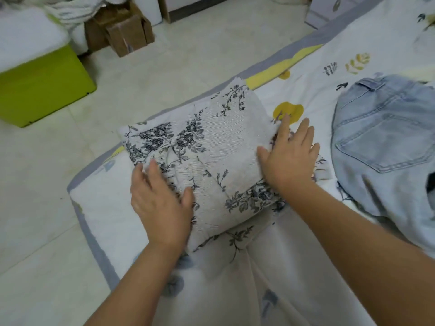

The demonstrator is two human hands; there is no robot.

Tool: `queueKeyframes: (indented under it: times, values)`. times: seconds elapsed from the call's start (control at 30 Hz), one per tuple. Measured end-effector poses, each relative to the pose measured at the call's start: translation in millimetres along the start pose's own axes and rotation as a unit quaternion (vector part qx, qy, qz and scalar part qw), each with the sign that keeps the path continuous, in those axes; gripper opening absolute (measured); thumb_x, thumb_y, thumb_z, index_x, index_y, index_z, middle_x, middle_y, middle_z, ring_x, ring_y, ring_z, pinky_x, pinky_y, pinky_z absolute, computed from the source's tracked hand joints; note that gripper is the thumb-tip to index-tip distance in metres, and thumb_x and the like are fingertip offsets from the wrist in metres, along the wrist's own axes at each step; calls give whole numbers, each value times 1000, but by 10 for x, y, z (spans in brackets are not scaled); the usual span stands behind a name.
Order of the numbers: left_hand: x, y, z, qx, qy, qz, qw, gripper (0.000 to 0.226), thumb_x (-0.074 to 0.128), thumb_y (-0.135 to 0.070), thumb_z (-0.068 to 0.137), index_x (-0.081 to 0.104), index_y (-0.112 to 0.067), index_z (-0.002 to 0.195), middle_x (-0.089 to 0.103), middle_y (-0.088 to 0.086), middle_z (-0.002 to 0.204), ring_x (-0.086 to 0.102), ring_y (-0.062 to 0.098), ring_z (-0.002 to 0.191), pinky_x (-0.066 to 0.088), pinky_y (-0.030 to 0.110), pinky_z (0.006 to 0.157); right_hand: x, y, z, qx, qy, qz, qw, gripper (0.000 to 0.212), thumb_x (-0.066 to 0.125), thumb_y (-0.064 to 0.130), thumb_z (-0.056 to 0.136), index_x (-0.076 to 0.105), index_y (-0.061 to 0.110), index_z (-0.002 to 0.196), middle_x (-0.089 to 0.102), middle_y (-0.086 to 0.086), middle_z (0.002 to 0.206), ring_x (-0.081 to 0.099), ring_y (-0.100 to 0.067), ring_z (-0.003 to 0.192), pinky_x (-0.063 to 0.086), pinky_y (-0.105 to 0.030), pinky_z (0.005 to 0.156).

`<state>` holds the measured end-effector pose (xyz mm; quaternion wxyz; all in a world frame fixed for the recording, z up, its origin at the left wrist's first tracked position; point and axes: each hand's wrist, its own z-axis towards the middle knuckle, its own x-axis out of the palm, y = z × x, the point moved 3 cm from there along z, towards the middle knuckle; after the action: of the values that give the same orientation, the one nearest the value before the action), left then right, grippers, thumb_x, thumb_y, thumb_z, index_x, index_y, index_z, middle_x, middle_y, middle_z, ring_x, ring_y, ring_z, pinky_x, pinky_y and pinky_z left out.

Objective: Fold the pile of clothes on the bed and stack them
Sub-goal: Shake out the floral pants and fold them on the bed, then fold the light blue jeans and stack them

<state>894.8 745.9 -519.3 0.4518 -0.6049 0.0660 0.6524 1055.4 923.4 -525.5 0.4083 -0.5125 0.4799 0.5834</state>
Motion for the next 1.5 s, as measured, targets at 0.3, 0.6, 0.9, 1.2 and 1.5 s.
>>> queueKeyframes:
  times: [0.3,0.6,0.9,1.2,1.5]
  values:
    - [361,161,32,109,283,216,928,66,18,-53,95,-6,-23,149,-12,18,155,-13,35,143,-3,47,115,337,-234,-386,-35,117,-40,992,74,21,60,93,-8,21,150,-9,-15,157,-9,-29,144,-6,-52,113]
    - [-241,-274,229,173,308,208,912,32,43,-32,92,53,-18,119,53,4,125,43,24,119,32,37,100,-408,-345,-773,-126,160,60,977,34,40,26,97,54,9,123,50,-9,123,44,-25,116,41,-35,95]
    - [-626,-1378,40,301,421,108,849,28,41,-29,97,52,-19,121,63,-2,114,57,20,102,42,29,81,-1271,-885,-1139,-58,112,97,987,30,43,14,93,60,15,117,56,-3,119,50,-23,111,36,-26,82]
    - [-516,-2548,-313,356,429,63,828,27,43,-27,94,55,-20,117,62,0,113,55,21,105,40,28,82,-1883,-1901,-1002,61,91,72,991,28,43,13,92,61,12,113,56,-9,114,50,-25,107,40,-30,83]
    - [125,-3201,-406,304,457,42,835,33,46,-25,93,49,-18,125,60,2,119,54,21,110,41,28,86,-1864,-2516,-642,120,119,20,985,54,48,25,91,27,17,140,31,-13,137,36,-30,122,38,-35,91]
